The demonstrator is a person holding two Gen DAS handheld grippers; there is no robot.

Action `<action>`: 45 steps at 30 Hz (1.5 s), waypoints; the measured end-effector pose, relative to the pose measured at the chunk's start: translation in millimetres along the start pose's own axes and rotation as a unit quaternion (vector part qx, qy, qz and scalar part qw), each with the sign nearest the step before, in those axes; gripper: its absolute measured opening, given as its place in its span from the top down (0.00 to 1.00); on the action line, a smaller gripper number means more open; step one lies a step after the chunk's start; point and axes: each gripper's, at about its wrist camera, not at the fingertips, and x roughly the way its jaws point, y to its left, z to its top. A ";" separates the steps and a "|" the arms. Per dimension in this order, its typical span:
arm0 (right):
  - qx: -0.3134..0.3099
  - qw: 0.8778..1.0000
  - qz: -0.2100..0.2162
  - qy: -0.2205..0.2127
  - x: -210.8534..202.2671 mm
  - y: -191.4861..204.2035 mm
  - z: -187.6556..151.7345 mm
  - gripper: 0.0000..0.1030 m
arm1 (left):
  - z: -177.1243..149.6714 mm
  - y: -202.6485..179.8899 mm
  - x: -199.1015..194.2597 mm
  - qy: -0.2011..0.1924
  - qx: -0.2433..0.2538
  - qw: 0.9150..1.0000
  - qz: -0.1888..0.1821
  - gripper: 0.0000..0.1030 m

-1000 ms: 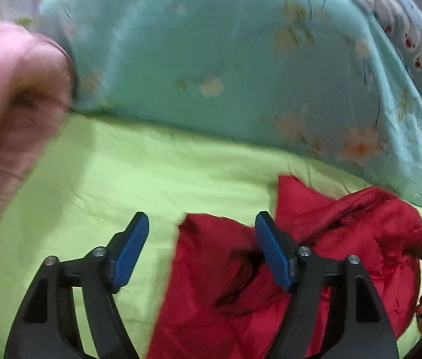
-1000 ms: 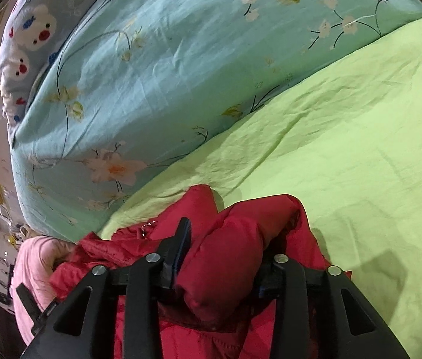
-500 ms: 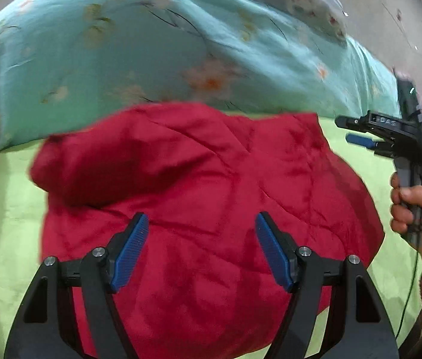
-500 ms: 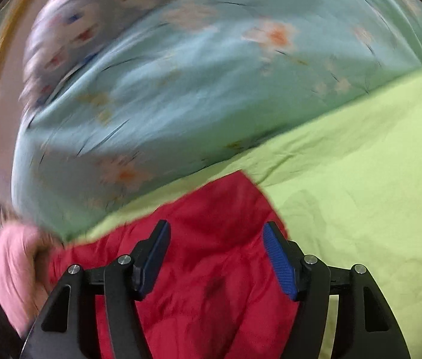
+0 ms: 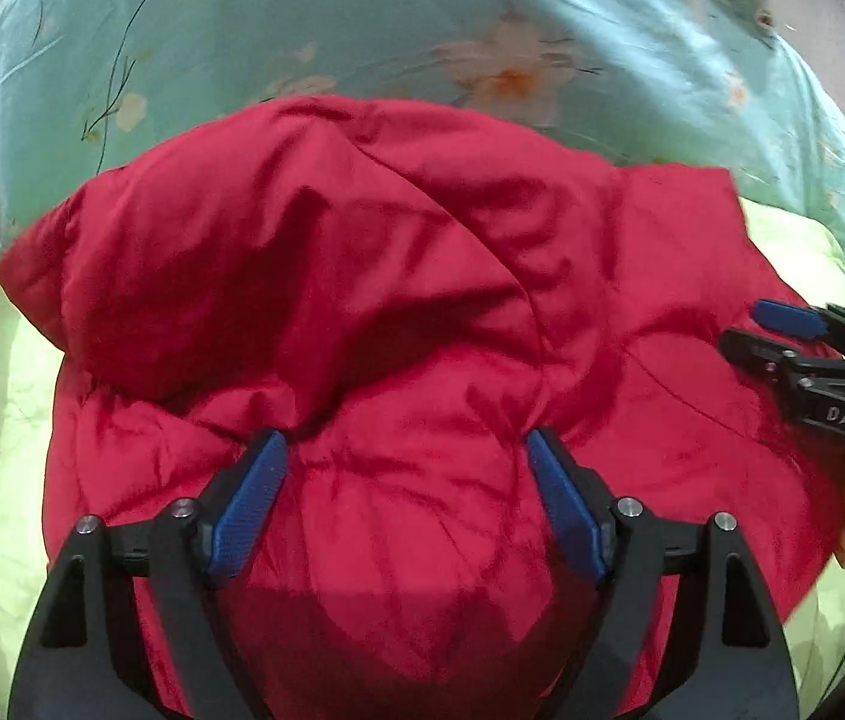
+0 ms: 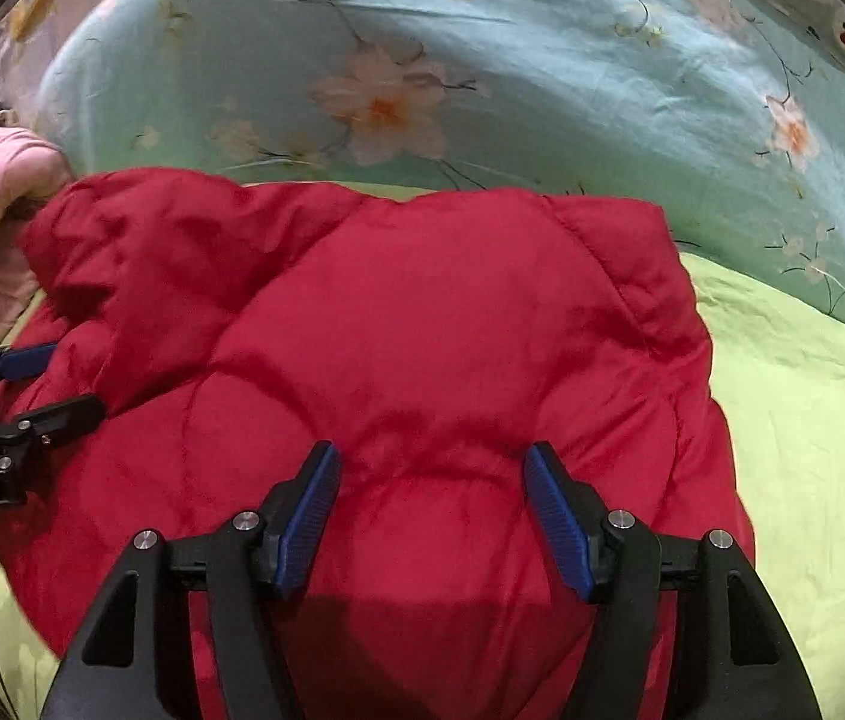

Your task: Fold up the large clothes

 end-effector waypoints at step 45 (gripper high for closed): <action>0.166 0.986 -0.006 -0.005 3.9 -85.6 -2.2 0.20 | -2.7 101.9 -22.9 -0.014 -0.110 0.991 0.069 0.01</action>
